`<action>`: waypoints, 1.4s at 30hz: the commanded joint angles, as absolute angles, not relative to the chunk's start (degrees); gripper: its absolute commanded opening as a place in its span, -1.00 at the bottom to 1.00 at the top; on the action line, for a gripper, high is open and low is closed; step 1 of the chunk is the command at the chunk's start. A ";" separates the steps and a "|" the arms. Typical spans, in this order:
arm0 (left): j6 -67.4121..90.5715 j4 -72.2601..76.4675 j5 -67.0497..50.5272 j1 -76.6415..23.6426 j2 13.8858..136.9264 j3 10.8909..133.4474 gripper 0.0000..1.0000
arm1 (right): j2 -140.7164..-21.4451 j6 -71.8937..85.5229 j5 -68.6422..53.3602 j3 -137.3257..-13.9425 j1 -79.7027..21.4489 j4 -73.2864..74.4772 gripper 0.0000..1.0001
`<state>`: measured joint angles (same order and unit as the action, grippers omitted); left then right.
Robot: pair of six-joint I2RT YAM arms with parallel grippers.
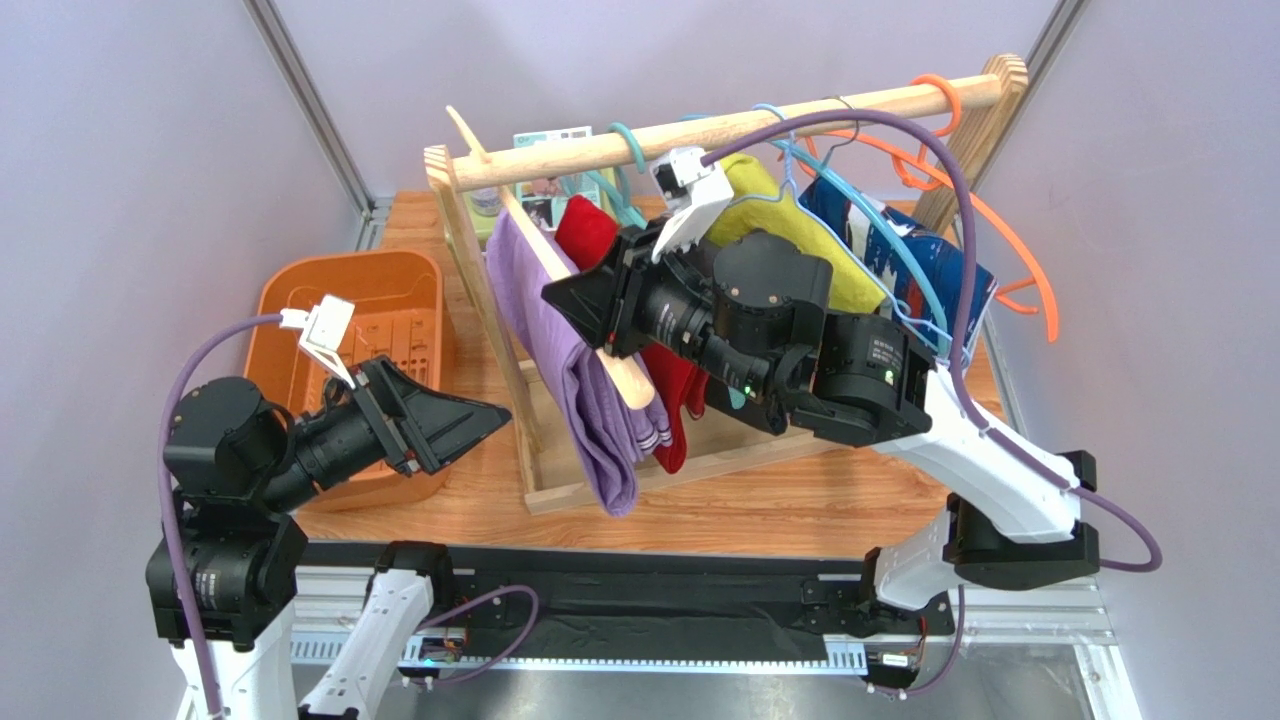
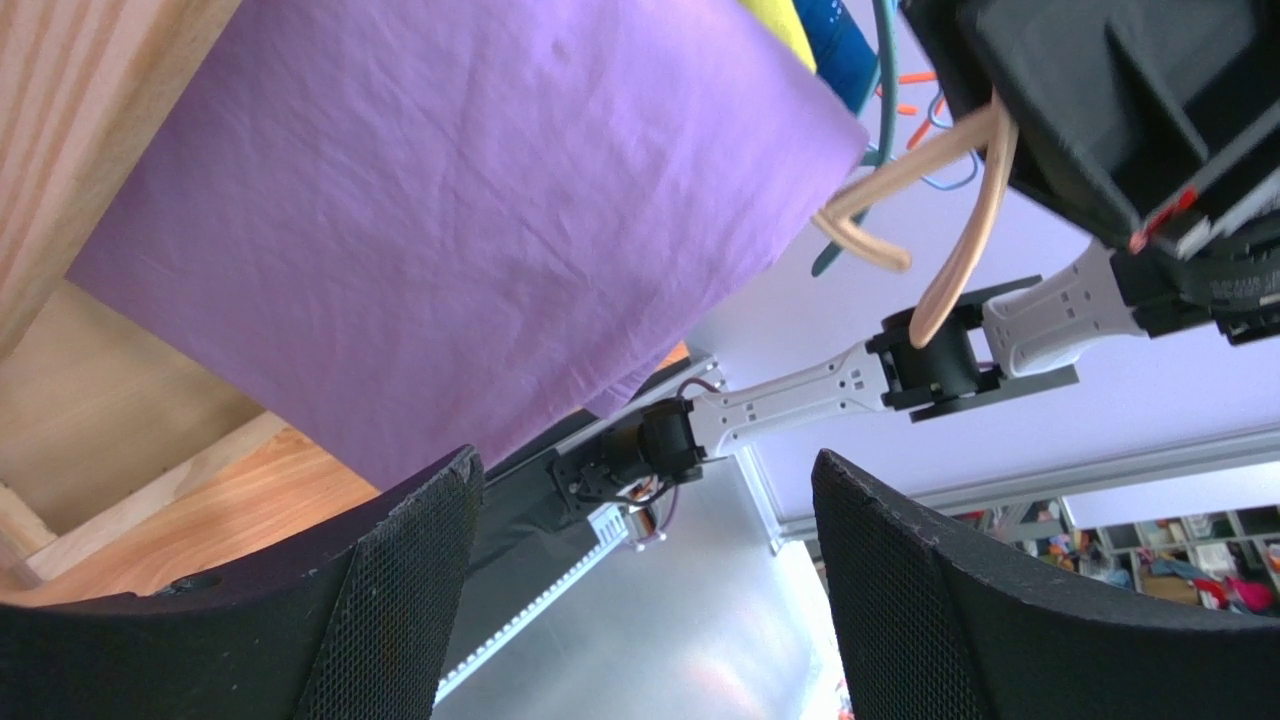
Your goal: Remove the trousers from the hanger
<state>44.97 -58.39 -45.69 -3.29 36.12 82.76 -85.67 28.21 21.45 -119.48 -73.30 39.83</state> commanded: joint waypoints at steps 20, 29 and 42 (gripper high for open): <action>42.02 -57.91 -56.25 -3.08 42.27 91.83 0.63 | -86.49 37.08 20.03 -121.56 -66.97 32.34 -1.00; 40.08 -58.88 -58.45 -3.08 45.53 95.19 0.50 | -81.04 40.86 19.43 -113.21 -66.71 32.96 -1.00; 39.81 -59.59 -57.39 -3.08 46.05 94.92 0.47 | -67.78 44.74 10.20 -97.48 -67.24 33.92 -1.00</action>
